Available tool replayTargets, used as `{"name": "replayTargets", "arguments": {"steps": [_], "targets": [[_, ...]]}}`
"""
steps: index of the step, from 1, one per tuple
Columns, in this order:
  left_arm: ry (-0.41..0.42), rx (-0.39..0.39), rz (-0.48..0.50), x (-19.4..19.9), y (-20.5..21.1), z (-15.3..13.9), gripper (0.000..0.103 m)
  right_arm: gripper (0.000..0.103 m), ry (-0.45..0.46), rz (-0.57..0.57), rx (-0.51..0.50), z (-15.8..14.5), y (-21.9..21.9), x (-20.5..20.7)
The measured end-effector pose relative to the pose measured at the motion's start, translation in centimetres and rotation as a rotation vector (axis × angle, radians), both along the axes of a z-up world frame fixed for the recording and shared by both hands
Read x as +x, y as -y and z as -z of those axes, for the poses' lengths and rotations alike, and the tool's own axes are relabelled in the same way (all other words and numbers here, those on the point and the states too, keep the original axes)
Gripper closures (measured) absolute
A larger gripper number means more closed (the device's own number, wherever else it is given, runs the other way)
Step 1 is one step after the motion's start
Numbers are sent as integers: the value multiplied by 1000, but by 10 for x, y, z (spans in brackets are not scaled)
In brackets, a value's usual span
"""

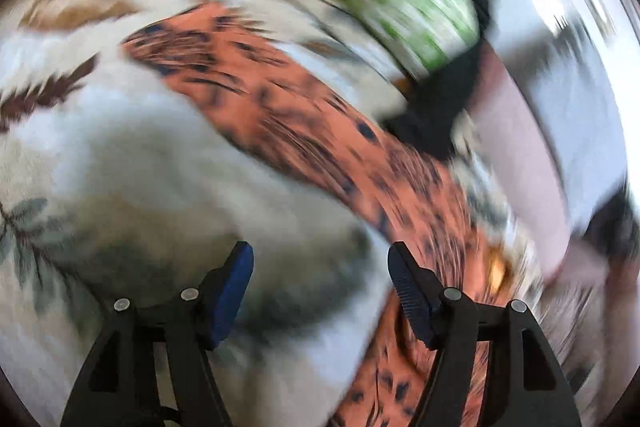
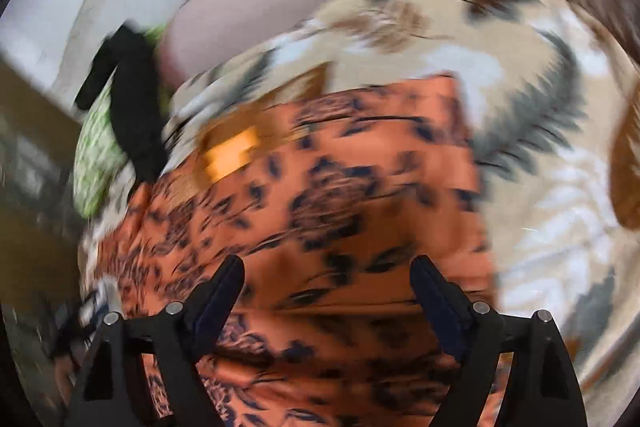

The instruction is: Fold small clothes

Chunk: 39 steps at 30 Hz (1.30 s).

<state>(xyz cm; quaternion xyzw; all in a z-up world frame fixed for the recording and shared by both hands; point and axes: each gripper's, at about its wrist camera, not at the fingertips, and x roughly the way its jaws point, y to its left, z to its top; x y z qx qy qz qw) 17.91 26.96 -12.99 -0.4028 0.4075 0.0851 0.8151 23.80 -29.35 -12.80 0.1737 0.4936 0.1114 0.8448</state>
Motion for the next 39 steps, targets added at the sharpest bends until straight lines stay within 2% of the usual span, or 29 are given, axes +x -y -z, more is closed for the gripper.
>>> {"name": "replayTargets", "arguments": {"steps": [2, 9, 10, 11, 12, 13, 14, 16, 19, 22, 24, 27, 30, 31, 32, 33, 35, 37, 38, 39], "targets": [[8, -92, -72, 6, -30, 9, 33, 16, -16, -7, 16, 7, -6, -2], [56, -214, -227, 26, -89, 22, 33, 16, -64, 20, 25, 22, -3, -30], [66, -223, -241, 28, -93, 23, 34, 16, -65, 23, 19, 22, -1, -32], [56, -227, -259, 32, -98, 24, 44, 16, -65, 27, 16, 26, -1, -32], [29, -211, -272, 33, -104, 23, 63, 16, -64, 31, 13, 25, 1, -35], [-13, -182, -263, 37, -107, 23, 96, 16, -63, 35, 10, 22, 4, -38], [-29, -157, -257, 40, -110, 21, 99, 16, -60, 40, 8, 21, 6, -41], [-6, -67, -249, 39, -109, 1, 99, 16, -55, 50, 8, 18, 7, -43], [138, 171, -225, 23, -93, -70, 99, 16, -23, 52, 27, 3, 6, -44], [272, 339, -186, 6, -76, -137, 99, 16, 24, -13, 70, -17, -18, -31], [309, 377, -164, 2, -70, -159, 99, 16, 30, -104, 177, -25, -49, -13], [329, 418, -101, -1, -52, -175, 99, 16, -21, -213, 477, -14, -110, 30], [338, 460, -45, -9, -29, -181, 99, 15, -121, -123, 660, 30, -157, 73], [340, 467, -24, -9, -22, -182, 99, 15, -246, -120, 743, 62, -183, 87], [341, 472, -10, -7, -18, -183, 99, 15, -320, -129, 754, 76, -198, 91], [354, 481, 8, -9, -13, -187, 99, 14, -271, -145, 688, 65, -206, 91], [376, 509, 41, -12, -3, -191, 99, 14, -162, -204, 729, 35, -209, 90], [389, 513, 72, -10, 7, -193, 99, 14, -107, -177, 732, 20, -205, 89], [396, 517, 89, -9, 14, -195, 99, 13, -119, -173, 716, 24, -208, 91], [402, 522, 104, -10, 20, -197, 99, 13, -173, -196, 694, 34, -217, 94]]}}
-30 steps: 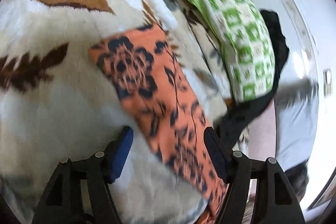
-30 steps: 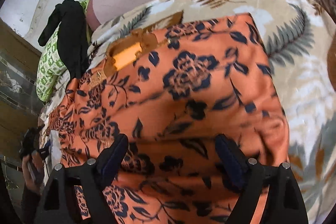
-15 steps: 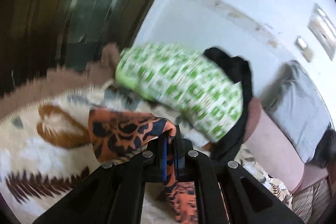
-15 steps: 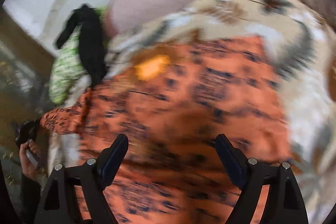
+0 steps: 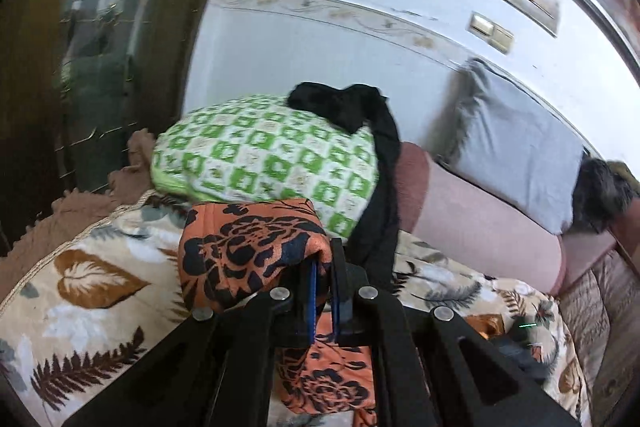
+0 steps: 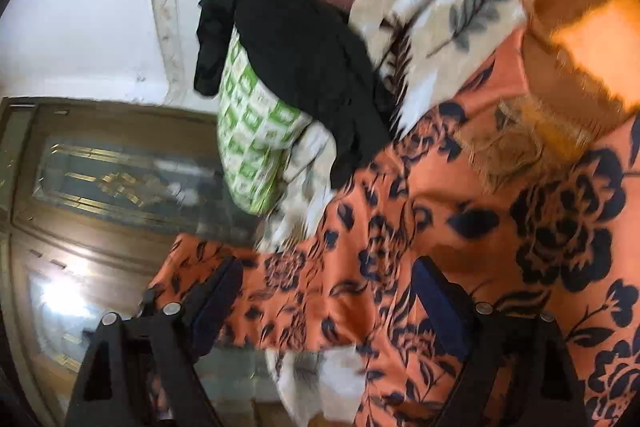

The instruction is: Fold small clothes

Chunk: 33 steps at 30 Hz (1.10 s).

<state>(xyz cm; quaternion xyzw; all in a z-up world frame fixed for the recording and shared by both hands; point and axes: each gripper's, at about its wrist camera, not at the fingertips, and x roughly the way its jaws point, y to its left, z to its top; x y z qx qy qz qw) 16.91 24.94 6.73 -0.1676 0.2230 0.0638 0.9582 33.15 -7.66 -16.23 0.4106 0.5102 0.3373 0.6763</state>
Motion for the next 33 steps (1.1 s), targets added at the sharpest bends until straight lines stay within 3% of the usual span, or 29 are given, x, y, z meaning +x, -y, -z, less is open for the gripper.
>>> {"name": "replayTargets", "arguments": {"steps": [1, 2, 7, 10, 13, 16, 17, 18, 19, 20, 21, 23, 26, 28, 30, 33], "targets": [[0, 7, 17, 0, 6, -3, 99, 13, -96, -103, -45, 26, -18, 4], [1, 13, 39, -1, 14, -6, 99, 21, -93, -120, -96, 32, -22, 4], [51, 107, 186, -9, 69, -24, 99, 20, 94, 1, -148, -21, 28, -25], [66, 166, 310, -9, 125, -30, 99, 19, 118, 63, -205, -35, 96, -52], [86, 258, 456, -7, 202, -25, 99, 18, 135, 203, -232, -48, 186, -90], [74, 244, 584, 5, 277, -12, 97, 17, 144, 355, -242, -59, 273, -133], [55, 248, 636, 11, 306, -2, 85, 16, 148, 392, -256, -62, 290, -143], [4, 300, 730, 22, 344, 18, 69, 15, 149, 419, -272, -63, 303, -149], [-77, 372, 801, 31, 375, 42, 29, 14, 146, 448, -290, -62, 318, -159], [-143, 423, 829, 36, 392, 63, 22, 13, 134, 473, -301, -60, 333, -167], [-222, 483, 840, 40, 405, 89, 23, 12, 109, 488, -304, -56, 346, -172], [-275, 474, 777, 39, 390, 110, 24, 12, 86, 493, -296, -53, 355, -178], [-287, 303, 652, 23, 322, 103, 24, 11, 126, 451, -332, -56, 349, -178], [-280, 256, 560, 16, 274, 100, 24, 11, 132, 401, -366, -51, 321, -165], [-296, 245, 462, 12, 234, 105, 24, 11, 122, 342, -373, -45, 297, -144], [-335, 261, 314, 14, 183, 115, 24, 11, 102, 357, -412, -33, 282, -115]]}}
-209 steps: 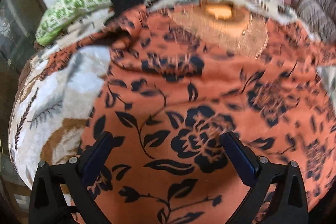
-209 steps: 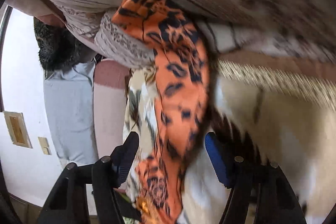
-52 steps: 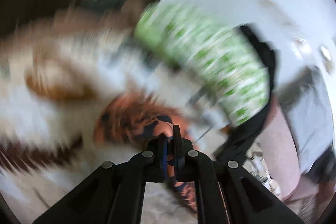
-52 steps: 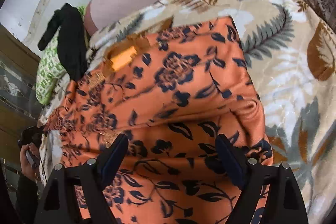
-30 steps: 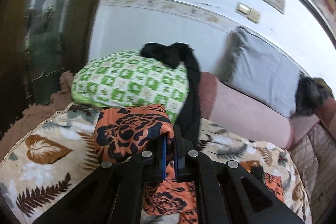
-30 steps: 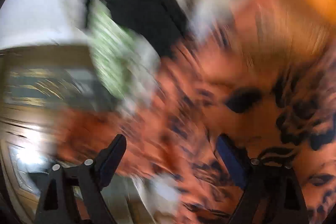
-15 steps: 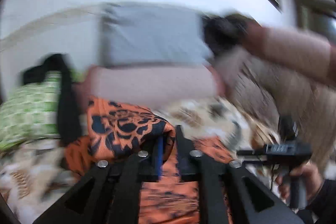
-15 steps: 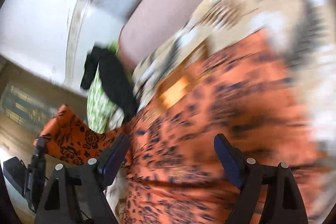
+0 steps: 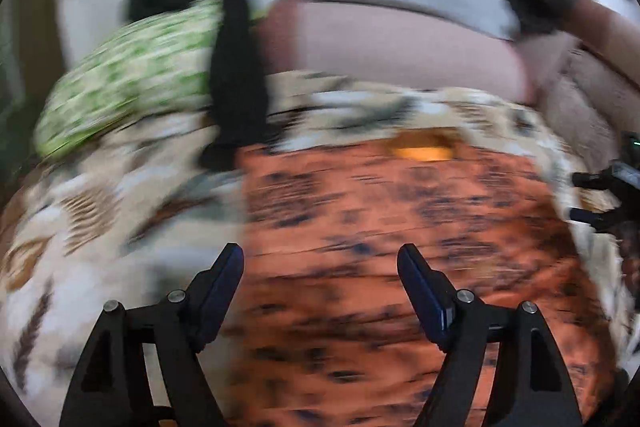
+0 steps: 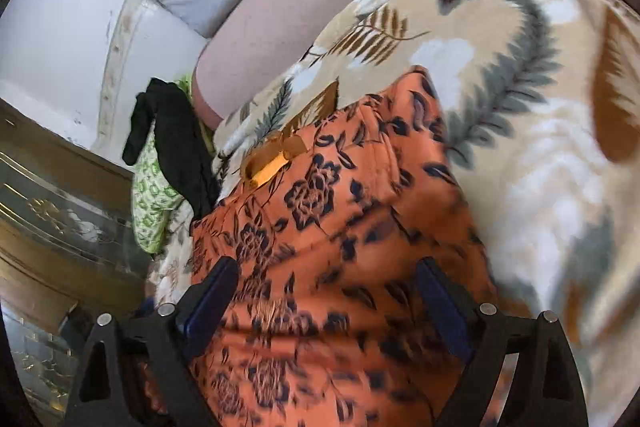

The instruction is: Fold small clothes

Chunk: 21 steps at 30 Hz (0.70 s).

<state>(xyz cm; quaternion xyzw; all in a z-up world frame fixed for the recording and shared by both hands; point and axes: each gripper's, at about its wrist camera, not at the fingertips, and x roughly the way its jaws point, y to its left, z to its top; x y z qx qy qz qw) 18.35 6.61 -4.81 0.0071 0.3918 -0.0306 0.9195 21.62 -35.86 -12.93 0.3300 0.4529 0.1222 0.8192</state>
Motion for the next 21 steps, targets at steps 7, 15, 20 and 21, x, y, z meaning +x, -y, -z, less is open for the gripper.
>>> {"name": "replayTargets", "arguments": {"steps": [7, 15, 20, 21], "targets": [[28, -4, -51, 0, -33, 15, 24, 15, -220, 152, 245, 53, 2, 42], [-1, -54, -124, 14, -43, 33, 24, 81, -263, 272, 126, 55, 5, 57], [19, -28, -131, 8, -50, 28, 24, 94, -118, 254, -16, 9, -2, 37], [27, -31, -130, 6, -52, 27, 24, 94, -53, 248, -53, -12, -5, 24]]}}
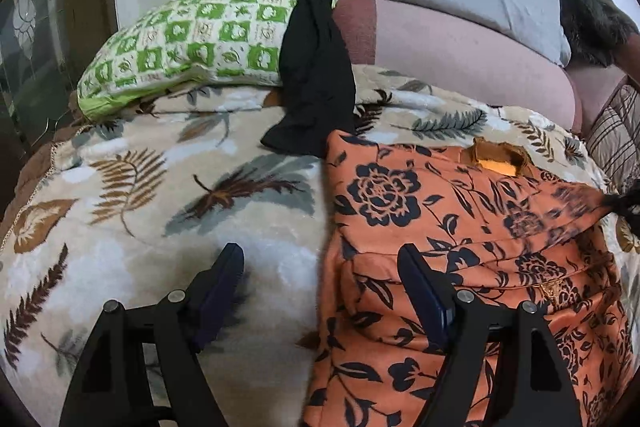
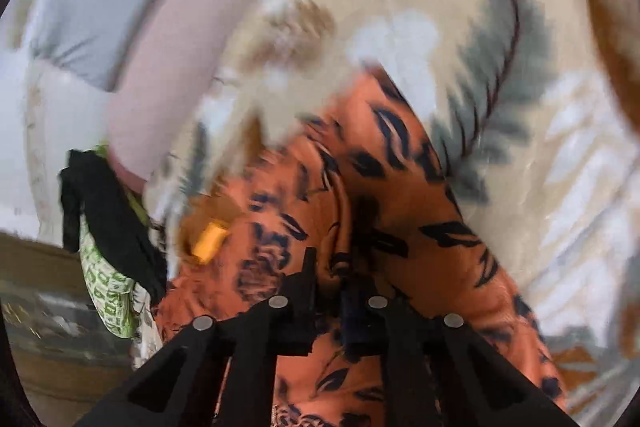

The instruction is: Fold small clothes

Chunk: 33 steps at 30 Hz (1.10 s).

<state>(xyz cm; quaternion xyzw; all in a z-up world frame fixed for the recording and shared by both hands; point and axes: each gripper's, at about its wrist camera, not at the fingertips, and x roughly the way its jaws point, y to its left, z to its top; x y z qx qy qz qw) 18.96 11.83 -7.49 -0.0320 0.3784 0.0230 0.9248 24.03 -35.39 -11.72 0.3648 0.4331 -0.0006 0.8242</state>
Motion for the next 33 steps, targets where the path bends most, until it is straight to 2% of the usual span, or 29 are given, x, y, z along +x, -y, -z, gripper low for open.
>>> {"name": "replayTargets", "arguments": {"steps": [1, 3, 6, 7, 8, 10, 12, 15, 16, 18, 19, 20, 21, 23, 25, 26, 29, 33], "targets": [[13, 1, -6, -3, -3, -2, 23, 94, 48, 0, -47, -16, -3, -15], [21, -3, -23, -4, -7, -2, 23, 94, 56, -16, -116, -25, -11, -30], [-25, -35, -34, 4, -8, 2, 23, 89, -26, -31, -93, 7, -6, -34], [-22, -44, -25, 5, -6, 1, 23, 76, -77, -49, -83, 19, -4, -30], [-19, -41, -17, 6, -3, 0, 23, 56, -111, -41, -93, 24, -1, -28], [1, -24, 12, 10, 5, -5, 23, 41, -17, -21, -65, 8, 6, -37], [10, -5, 30, 18, 13, -7, 23, 40, 17, -1, -121, -13, 7, -41], [3, 22, 44, 35, 23, -3, 22, 40, 91, -62, -71, -34, 1, -36], [-18, 39, 41, 43, 26, 4, 22, 40, 109, -122, -38, -36, -6, -30], [-156, 109, 13, 63, 29, 30, 21, 35, 100, -202, 35, -24, -12, -17], [-263, 163, -15, 71, 28, 51, 21, 25, 53, -221, 51, -9, -17, -9], [-284, 162, -20, 71, 26, 57, 20, 22, -73, -228, 49, 21, -14, 1], [-253, 132, -37, 65, 21, 52, 20, 26, -122, -201, 94, 39, -7, 0], [-214, 90, -28, 51, 16, 37, 20, 25, -33, -166, 106, 21, 0, -16], [-157, 94, -31, 29, 11, 20, 20, 22, 13, -168, -24, -7, 0, -35], [-132, 85, -42, 11, 5, 13, 20, 23, 34, -170, -57, -16, 2, -45], [-128, -11, -31, -42, -13, 8, 20, 22, 67, -147, -113, -33, 16, -91], [-134, -126, 12, -140, -36, 11, 20, 22, 16, -152, -165, -31, 36, -173]]}}
